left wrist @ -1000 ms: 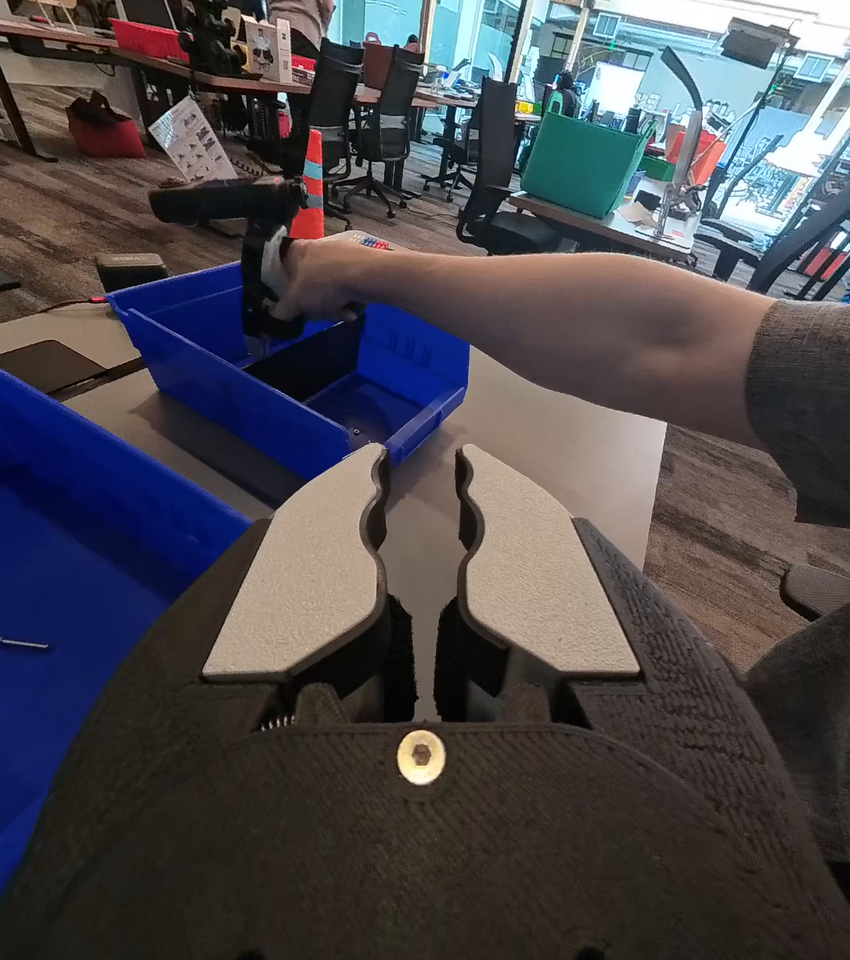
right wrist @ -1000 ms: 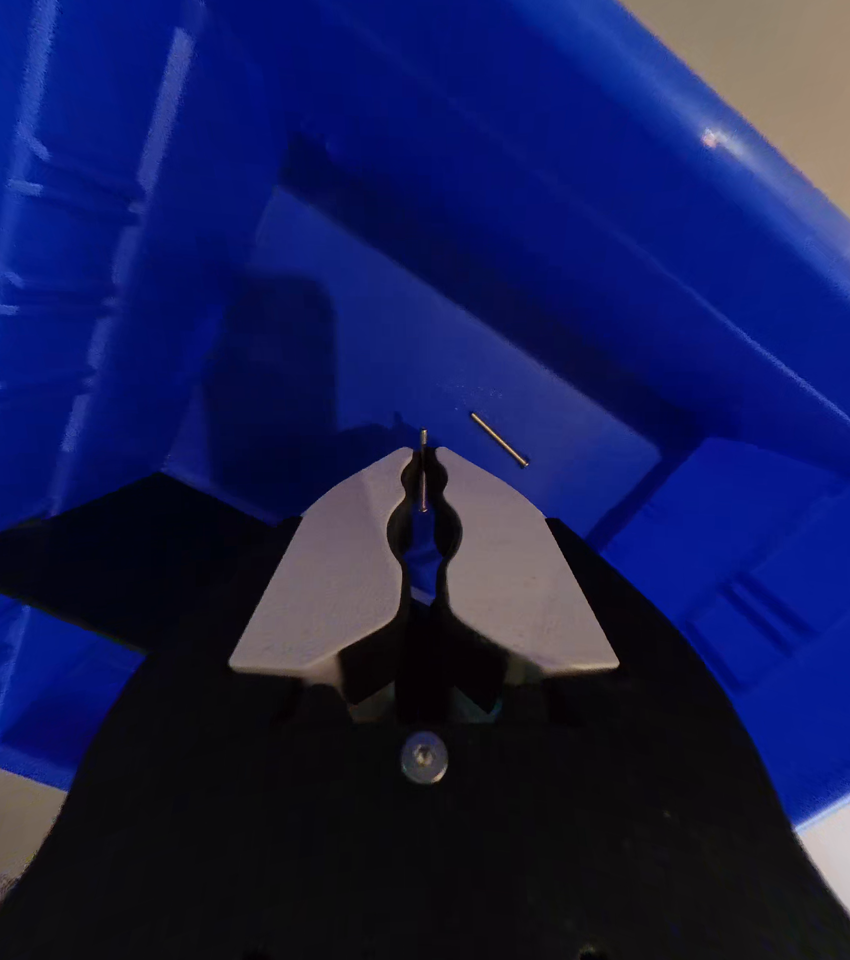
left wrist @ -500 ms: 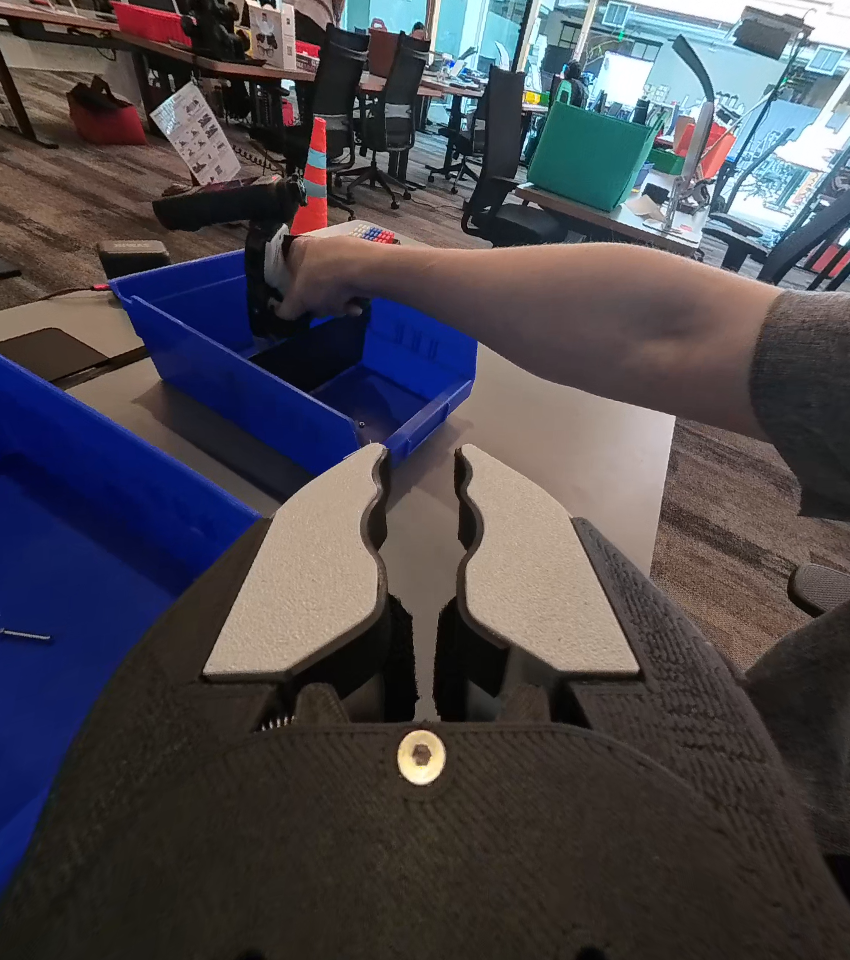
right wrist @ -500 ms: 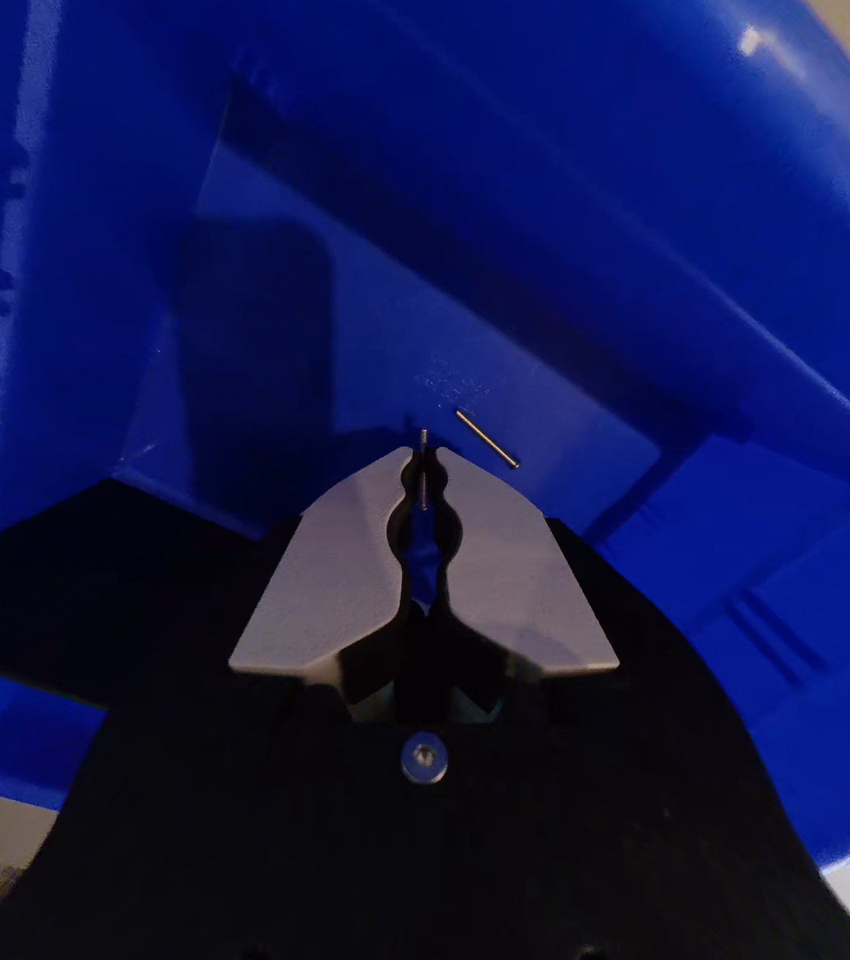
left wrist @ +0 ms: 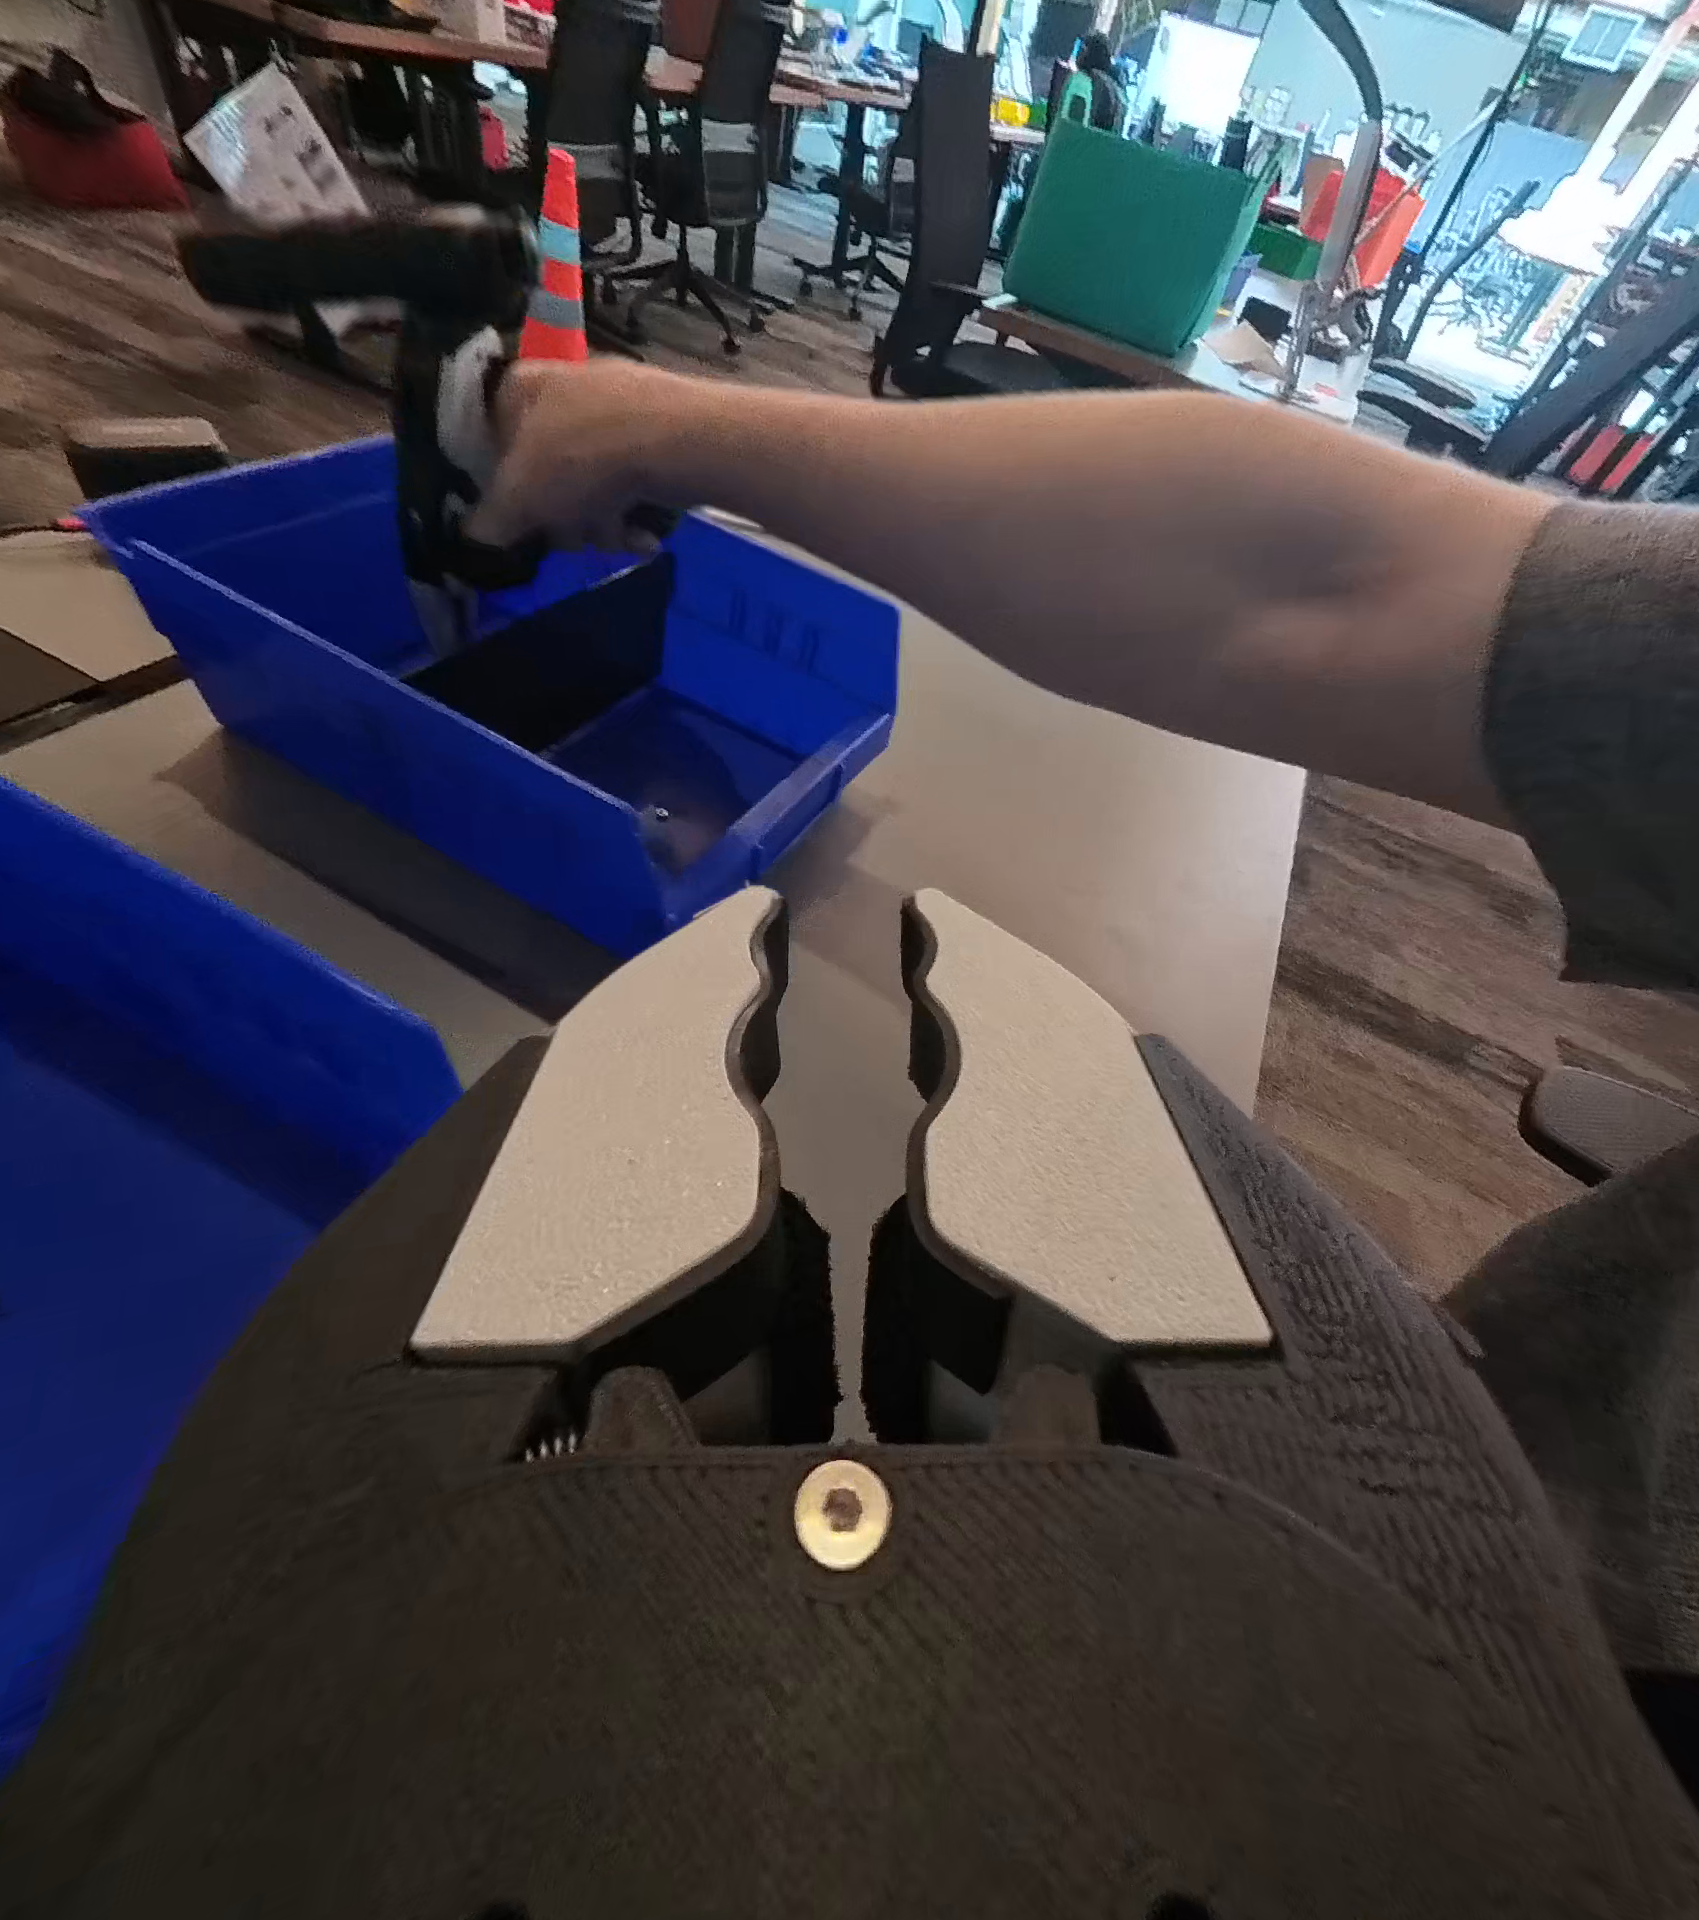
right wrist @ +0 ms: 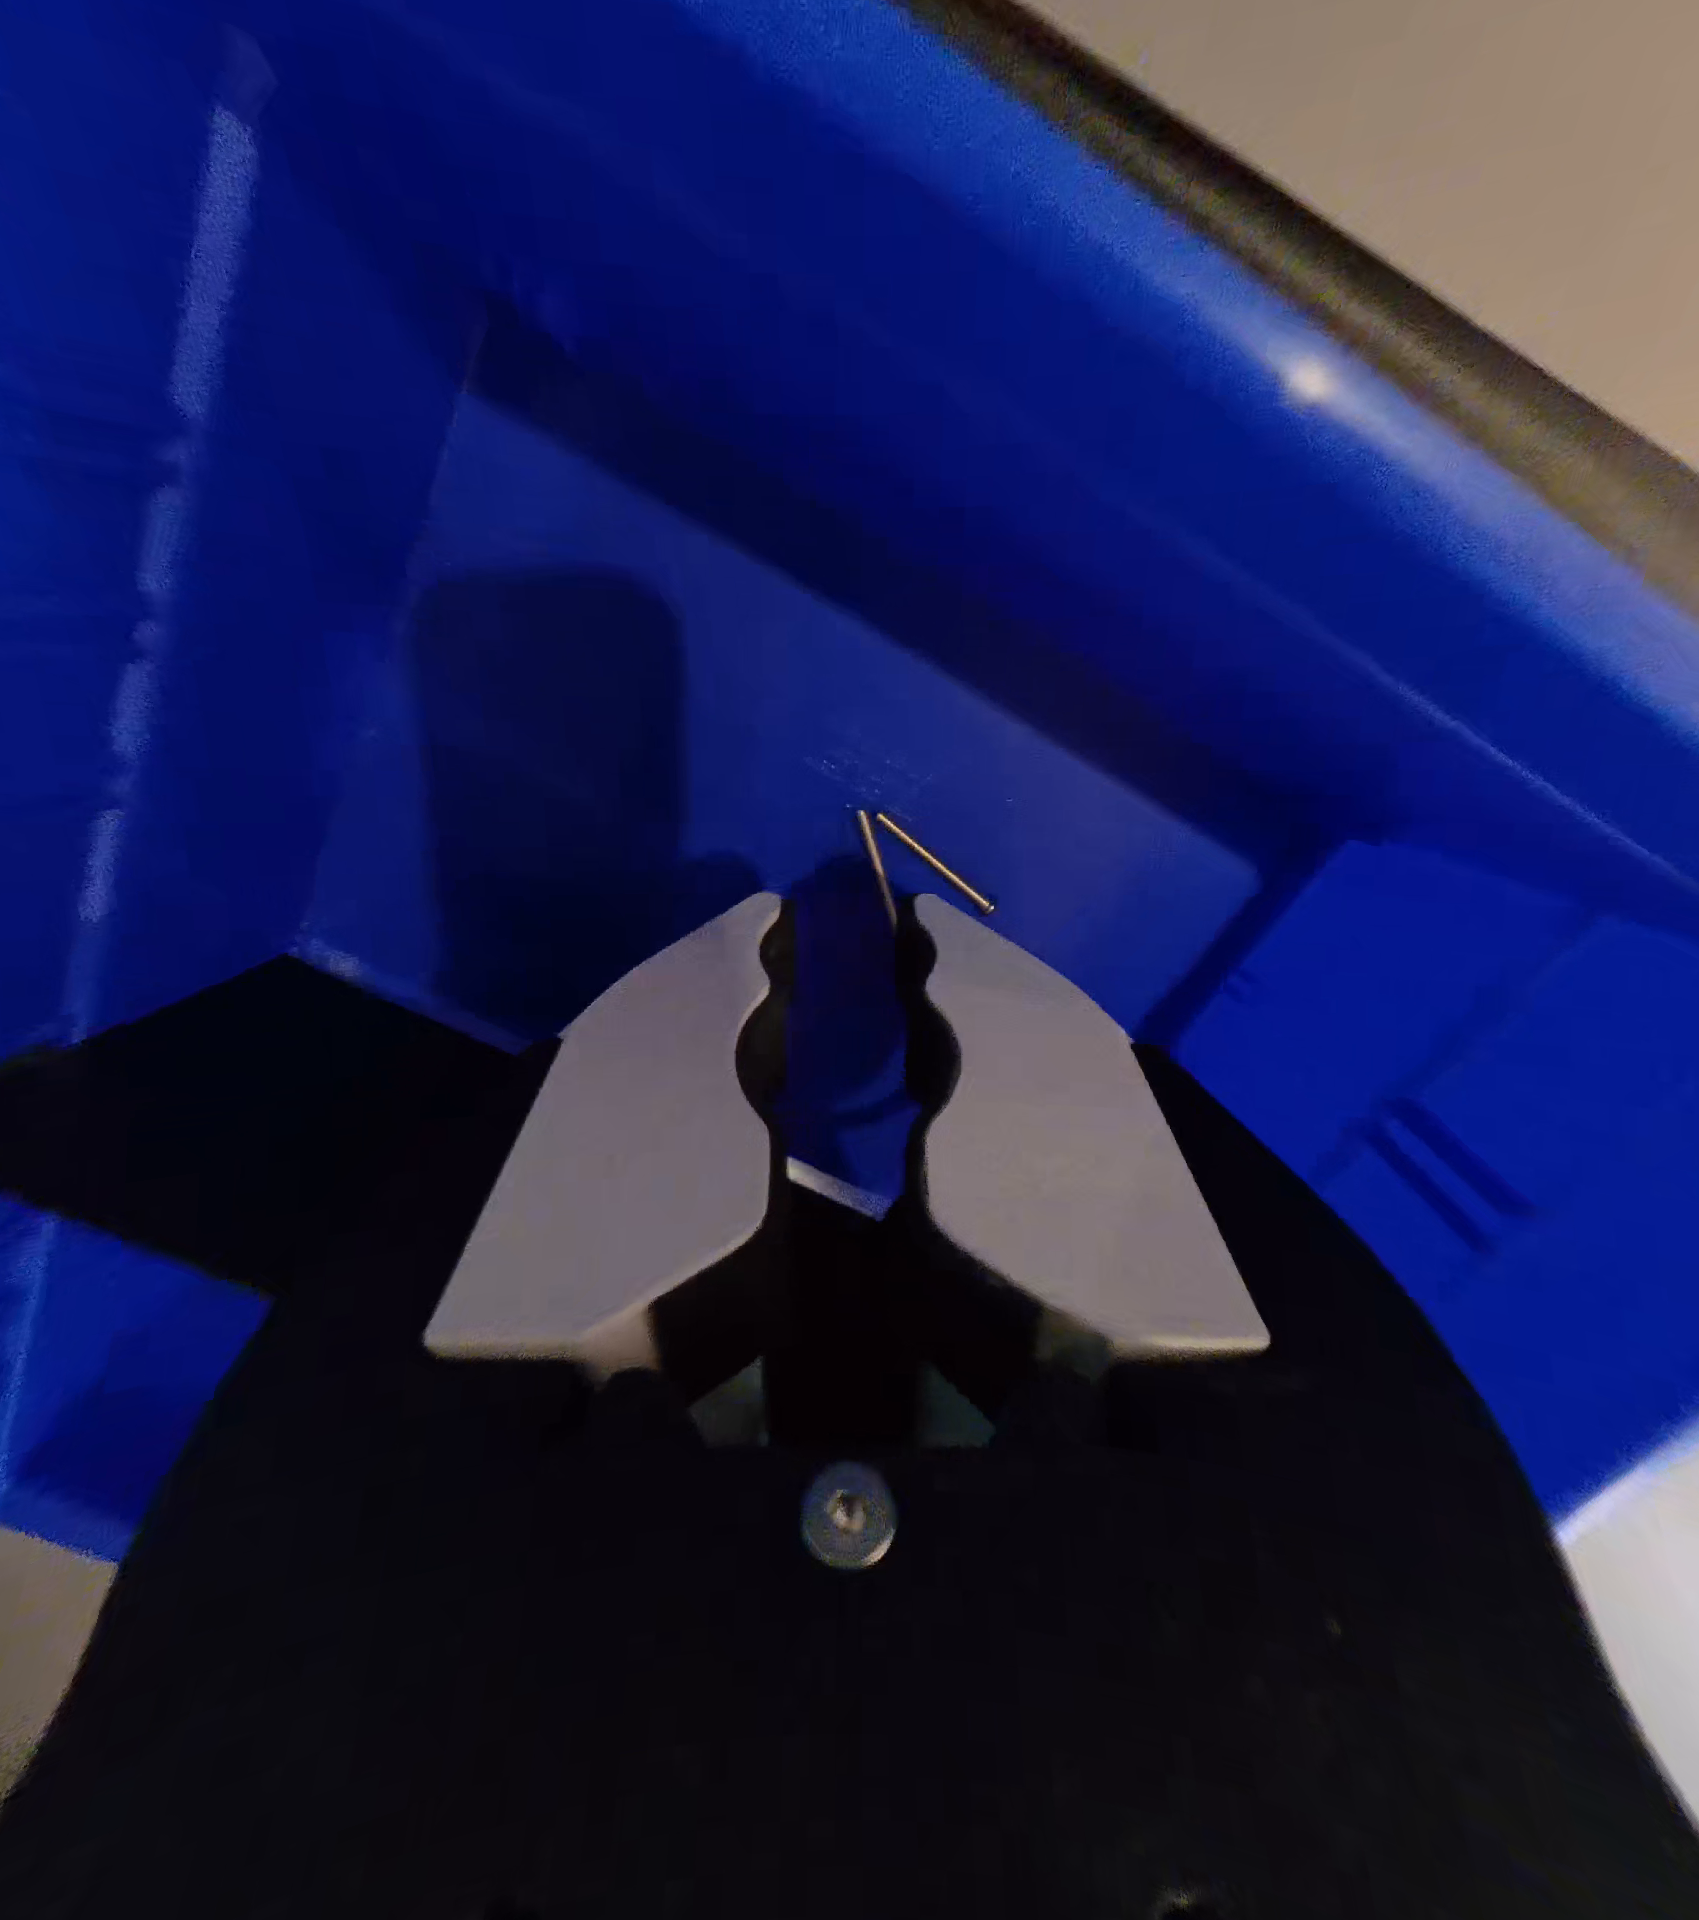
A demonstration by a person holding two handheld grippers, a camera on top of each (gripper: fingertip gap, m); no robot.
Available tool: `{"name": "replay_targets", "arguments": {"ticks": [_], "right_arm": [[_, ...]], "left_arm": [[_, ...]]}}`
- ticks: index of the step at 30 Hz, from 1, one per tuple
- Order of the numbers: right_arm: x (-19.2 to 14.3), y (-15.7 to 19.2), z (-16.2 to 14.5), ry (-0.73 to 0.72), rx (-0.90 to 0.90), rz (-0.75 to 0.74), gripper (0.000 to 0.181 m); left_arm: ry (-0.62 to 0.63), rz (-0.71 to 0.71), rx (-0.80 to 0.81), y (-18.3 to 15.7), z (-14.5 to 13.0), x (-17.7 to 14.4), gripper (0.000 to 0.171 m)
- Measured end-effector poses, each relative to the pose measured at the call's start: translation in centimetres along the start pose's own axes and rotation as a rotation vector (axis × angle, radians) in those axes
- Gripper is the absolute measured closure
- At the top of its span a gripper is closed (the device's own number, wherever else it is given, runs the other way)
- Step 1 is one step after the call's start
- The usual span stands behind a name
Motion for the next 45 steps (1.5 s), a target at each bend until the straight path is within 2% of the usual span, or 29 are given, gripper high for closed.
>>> {"name": "replay_targets", "arguments": {"ticks": [3, 8, 13, 16, 20, 24, 29, 31, 34, 36, 39, 45], "right_arm": [[-2.6, 1.3, 0.8, -0.134, -0.013, 0.045, 0.157], [-10.4, 6.1, 0.6, -0.556, -0.158, 0.094, 0.149], [-17.3, 12.5, -5.0, -0.897, -0.337, 0.044, 0.140], [-19.1, 16.4, -9.6, -1.038, -0.413, 0.018, 0.140], [-18.2, 20.1, -15.3, -1.198, -0.427, 0.034, 0.141], [-16.4, 22.8, -19.4, -1.421, -0.460, -0.008, 0.140], [-13.1, 24.8, -21.7, -1.533, -0.547, -0.102, 0.143], [-12.2, 25.4, -21.6, -1.524, -0.580, -0.105, 0.146], [-11.6, 25.8, -20.8, -1.502, -0.603, -0.107, 0.148], [-11.9, 25.9, -20.4, -1.522, -0.602, -0.074, 0.149], [-12.2, 25.6, -19.9, -1.532, -0.577, -0.038, 0.147], [-12.2, 25.1, -20.0, -1.531, -0.541, 0.006, 0.148]], "left_arm": [[0.068, -0.046, 0.004, -1.6, -1.4, 1.3, 0.147], [0.114, -0.084, 0.053, -4.2, -3.0, 2.9, 0.144], [0.068, -0.033, 0.054, -3.5, -2.1, 2.4, 0.142], [0.035, 0.035, 0.053, -1.7, -1.1, 1.4, 0.141], [0.008, 0.146, 0.036, 1.3, 0.2, -0.6, 0.141], [0.004, 0.279, 0.011, 4.1, 0.5, -2.4, 0.134], [0.056, 0.492, -0.002, 7.8, -0.8, -4.0, 0.121], [0.104, 0.579, -0.003, 9.5, -0.9, -4.3, 0.115], [0.247, 0.670, -0.005, 12.1, -0.7, -3.7, 0.115], [0.387, 0.693, -0.029, 13.9, -0.8, -2.6, 0.126], [0.594, 0.730, -0.101, 16.9, -2.1, -0.8, 0.127], [0.905, 0.721, -0.311, 21.4, -7.3, 3.0, 0.121]]}}
Point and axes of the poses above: each gripper's, where its closed fingertips meet, x out along the fingers, z out of its top, y = z × x across the jaws, the point moved 3 cm from there along -x, back along the fingers, and after that the axes turned 13 degrees about z, right-handed, at the moved point
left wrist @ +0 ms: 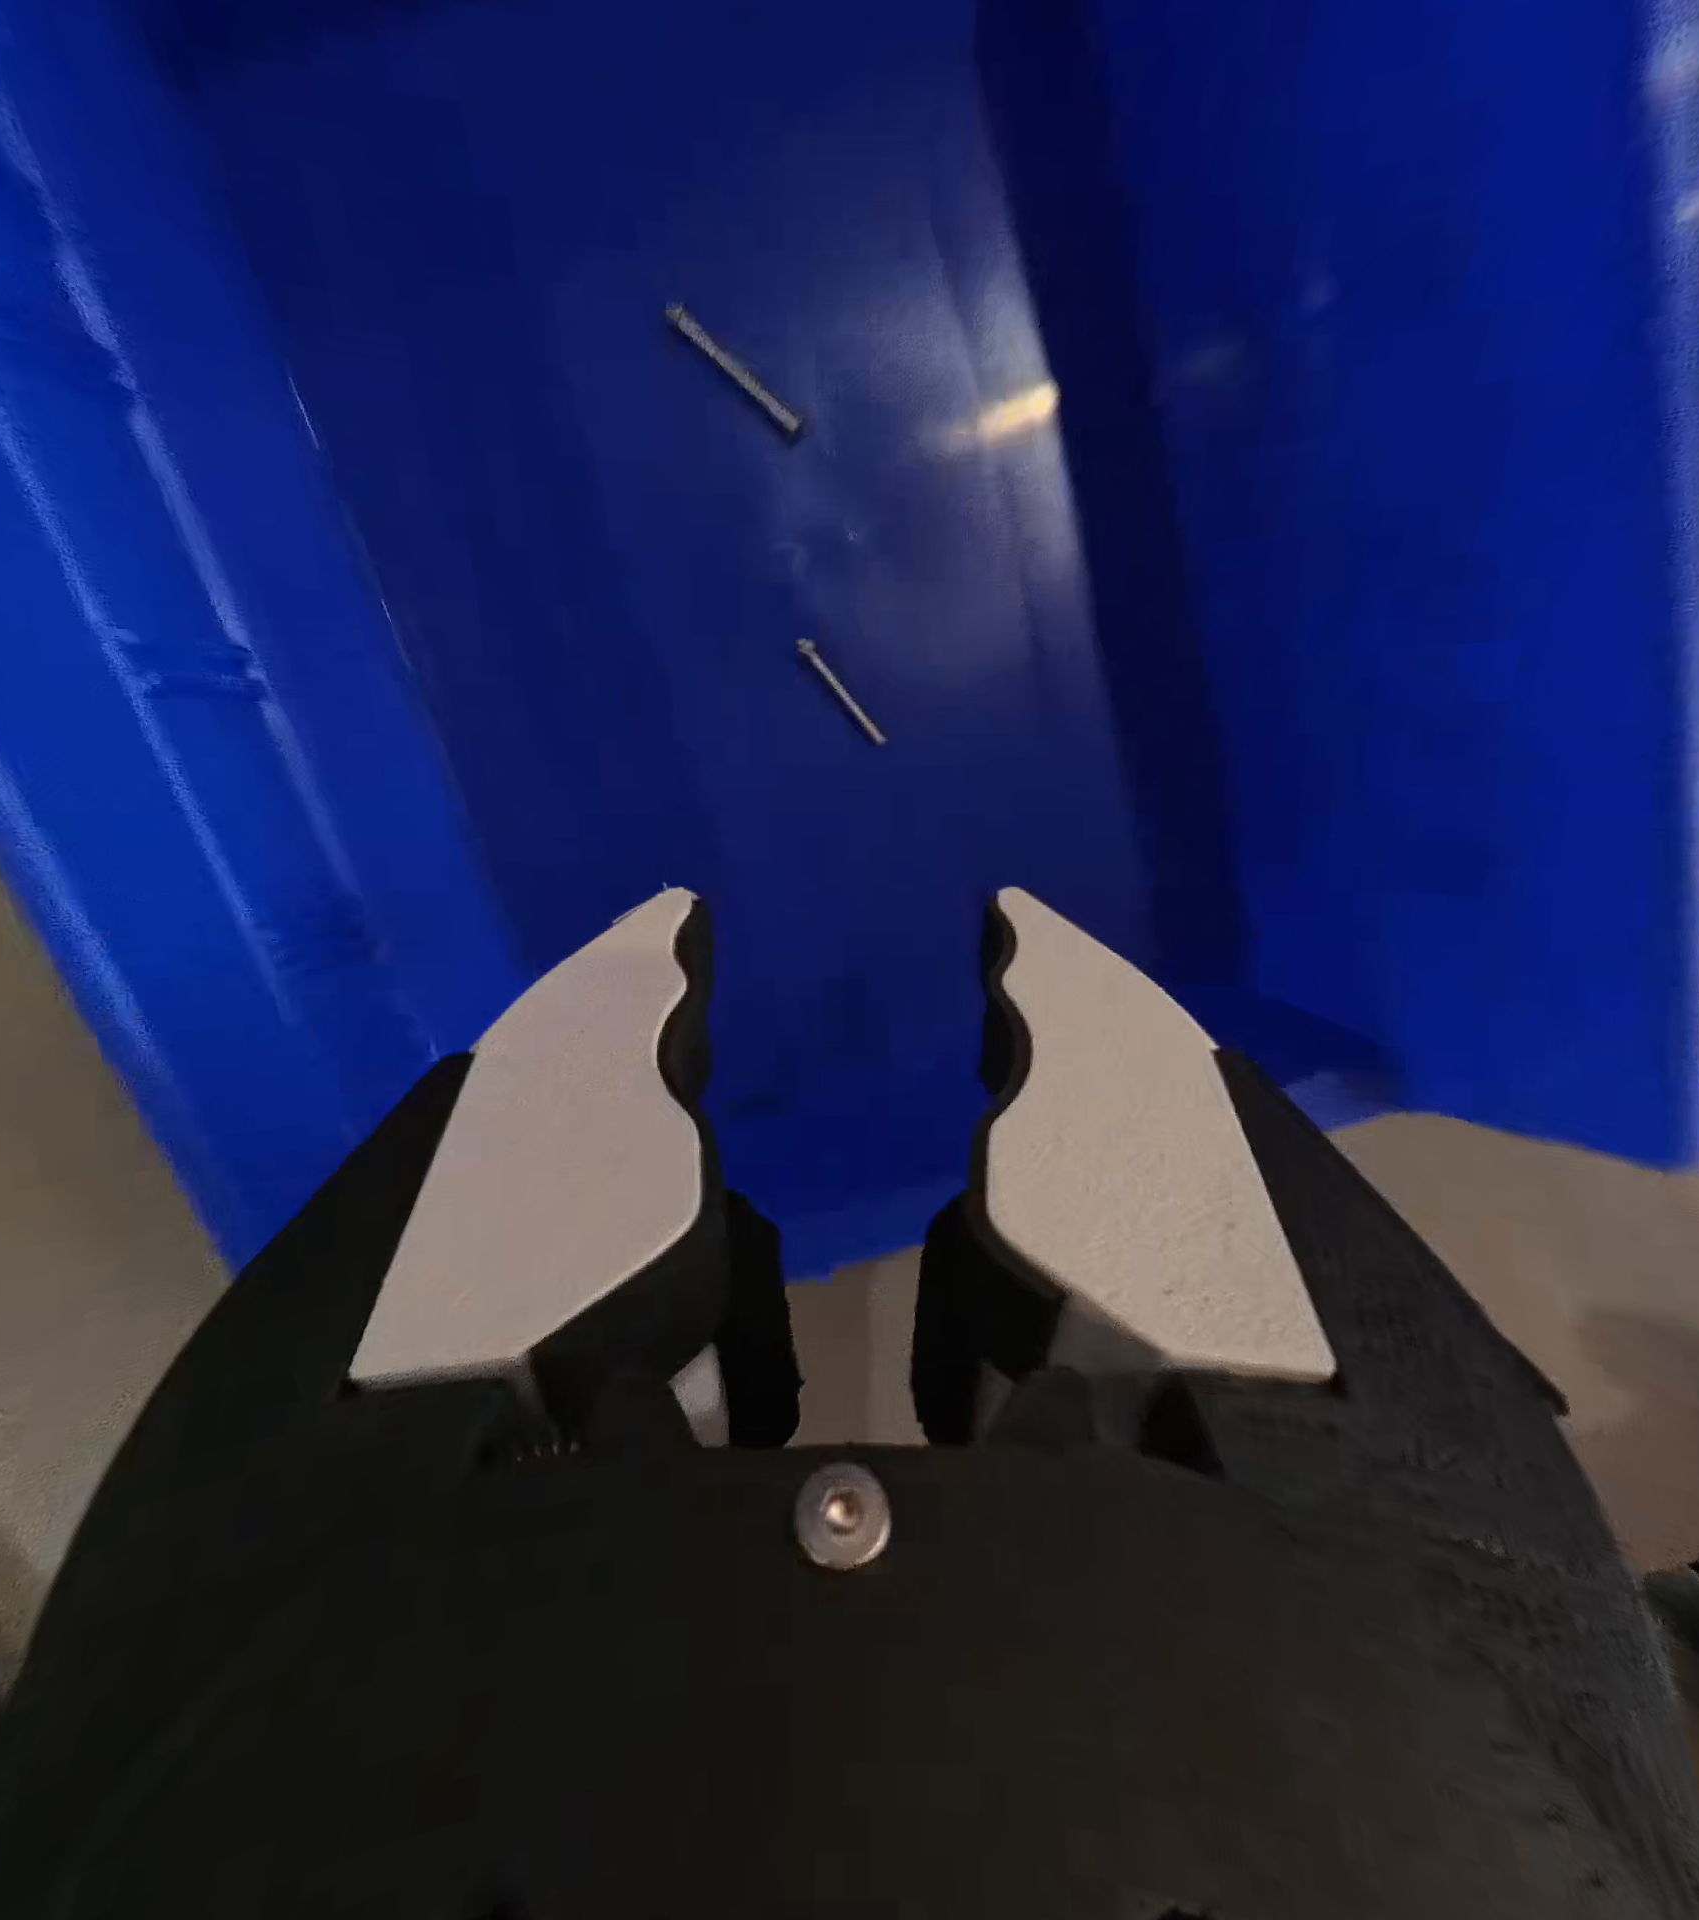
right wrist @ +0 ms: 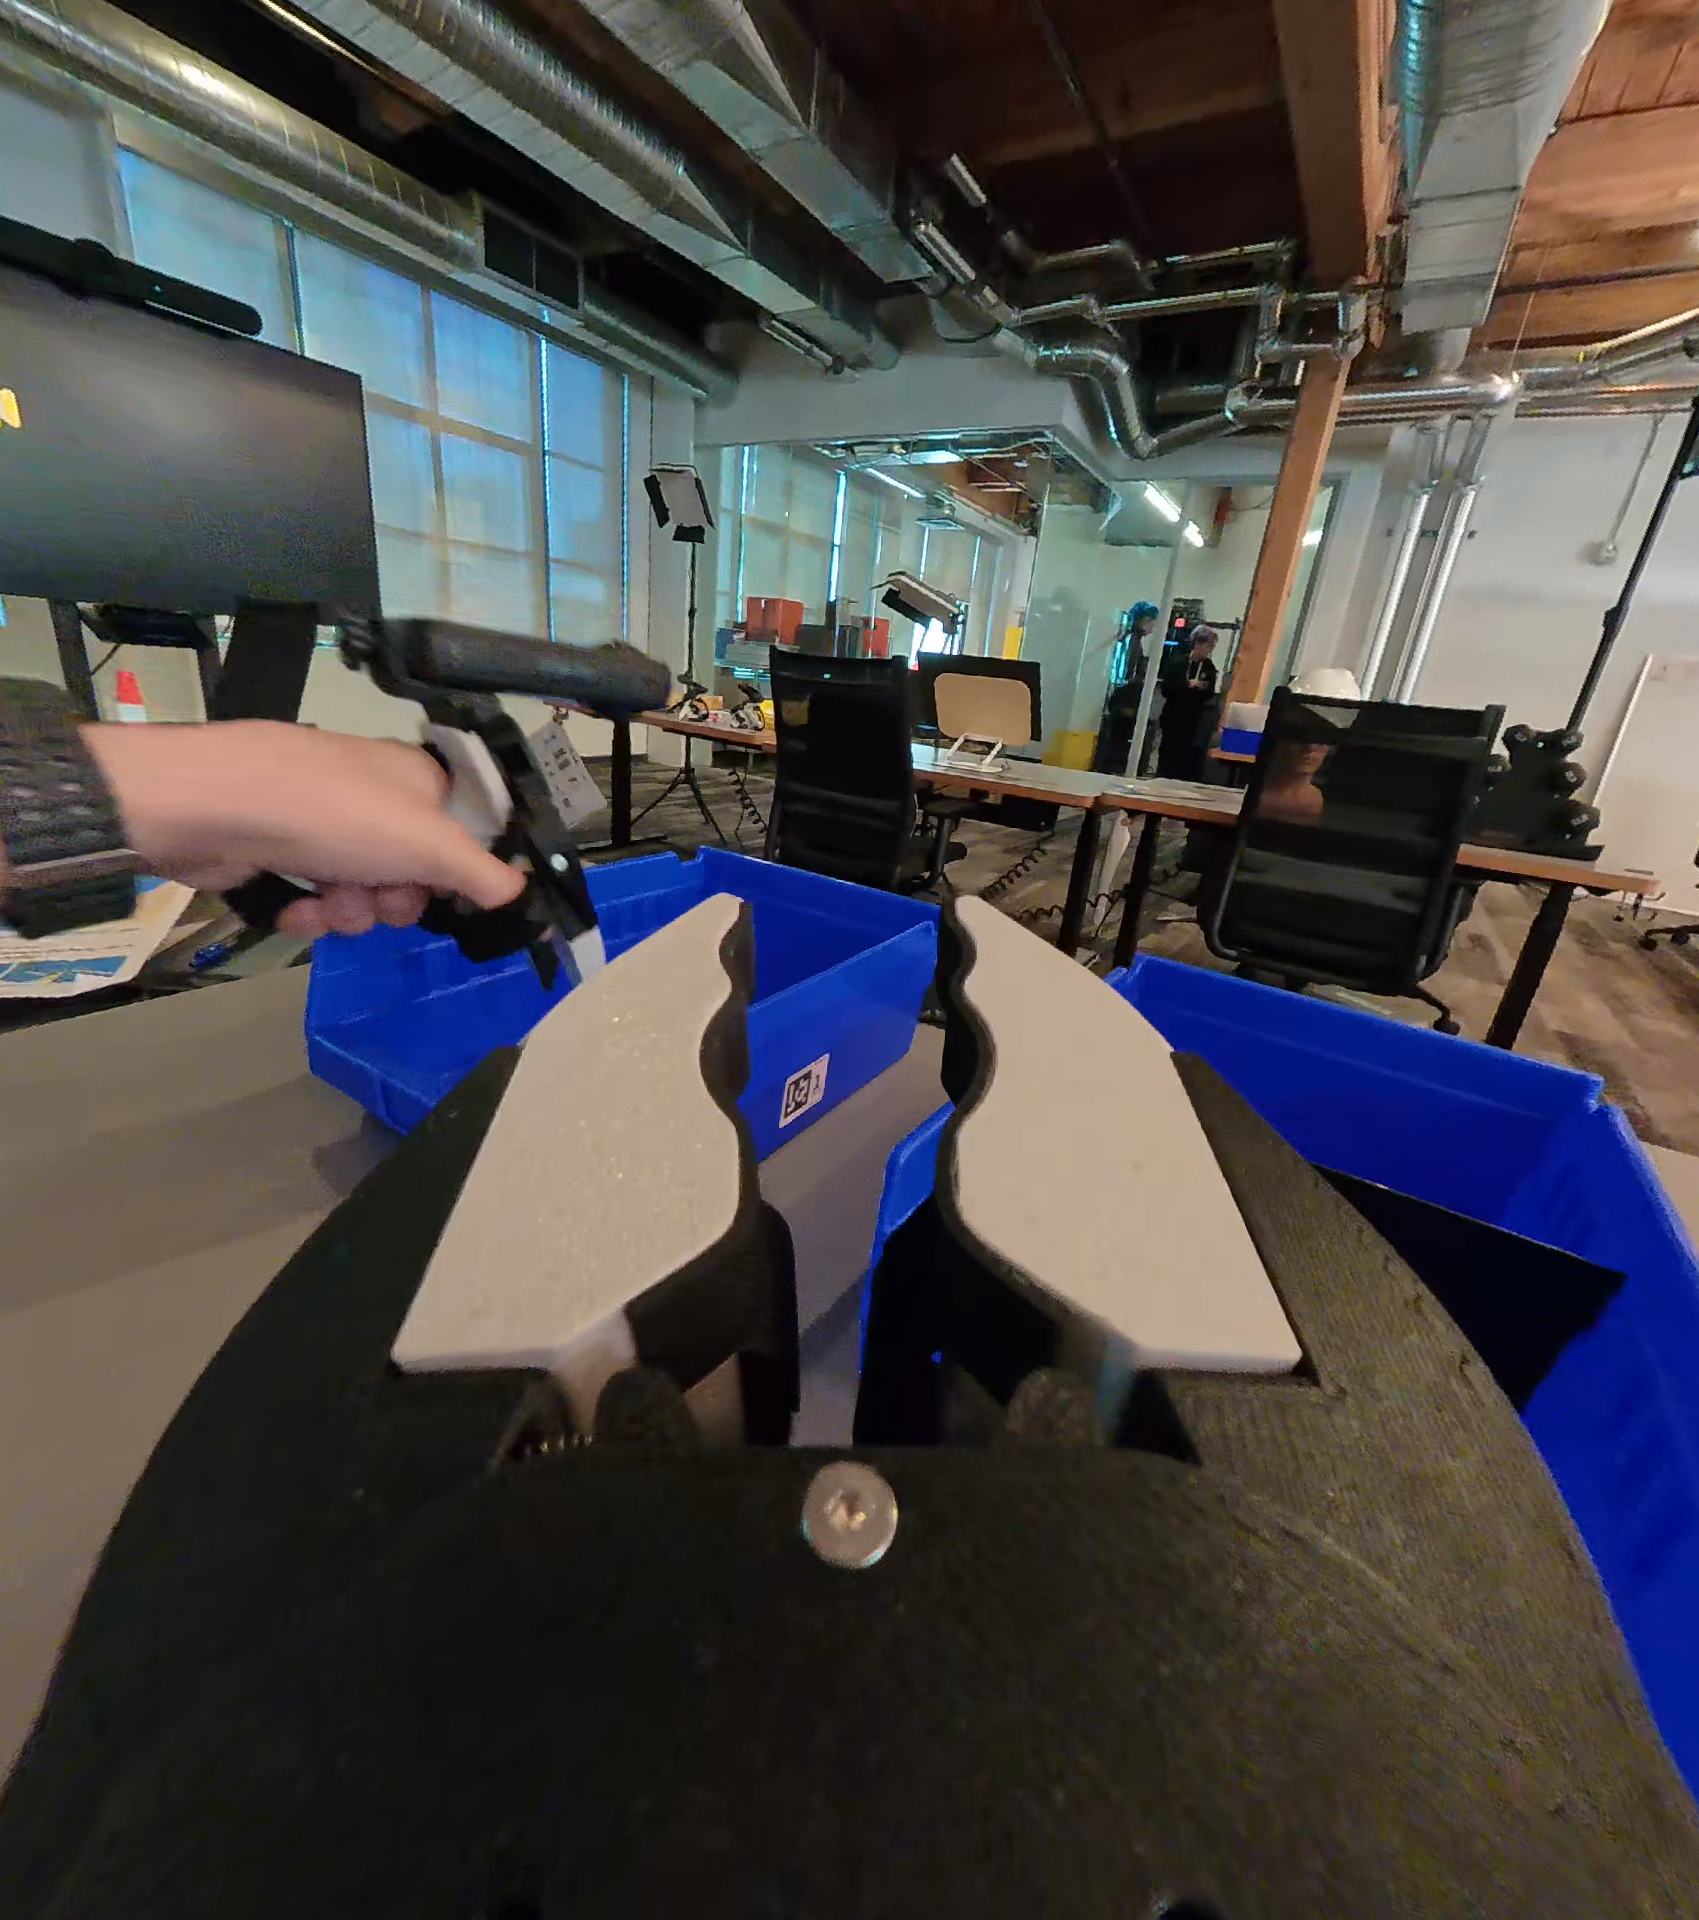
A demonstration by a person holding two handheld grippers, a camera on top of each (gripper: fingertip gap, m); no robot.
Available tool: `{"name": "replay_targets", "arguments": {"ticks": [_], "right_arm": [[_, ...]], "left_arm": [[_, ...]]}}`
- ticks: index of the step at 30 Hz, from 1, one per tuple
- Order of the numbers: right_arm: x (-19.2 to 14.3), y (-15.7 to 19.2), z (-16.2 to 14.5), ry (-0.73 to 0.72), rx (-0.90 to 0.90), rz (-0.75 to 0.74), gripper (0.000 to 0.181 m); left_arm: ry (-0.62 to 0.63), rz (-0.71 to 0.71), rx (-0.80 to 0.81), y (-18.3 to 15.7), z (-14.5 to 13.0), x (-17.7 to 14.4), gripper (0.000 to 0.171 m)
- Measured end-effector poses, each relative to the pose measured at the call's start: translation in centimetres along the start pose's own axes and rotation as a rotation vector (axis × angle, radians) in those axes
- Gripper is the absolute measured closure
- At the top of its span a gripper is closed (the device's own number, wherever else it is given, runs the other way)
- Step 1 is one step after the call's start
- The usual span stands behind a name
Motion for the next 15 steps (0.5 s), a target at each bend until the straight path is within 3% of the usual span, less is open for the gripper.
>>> {"name": "replay_targets", "arguments": {"ticks": [5, 15], "right_arm": [[-0.4, 0.3, 0.0, -0.005, 0.016, 0.010, 0.148], [-0.4, 0.4, -1.6, 0.022, 0.051, 0.022, 0.149]], "left_arm": [[0.148, -0.043, -0.075, -0.3, 0.2, 3.7, 0.120], [0.212, 0.019, -0.110, -1.1, 2.2, 4.4, 0.129]]}}
Point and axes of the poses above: each gripper's, where its closed fingertips meet, x out along the fingers, z out of its top, y = z × x across the jaws, the point moved 3 cm from there along -x, back along the fingers, and after that the axes turned 13 degrees about z, right-handed, at the moved point
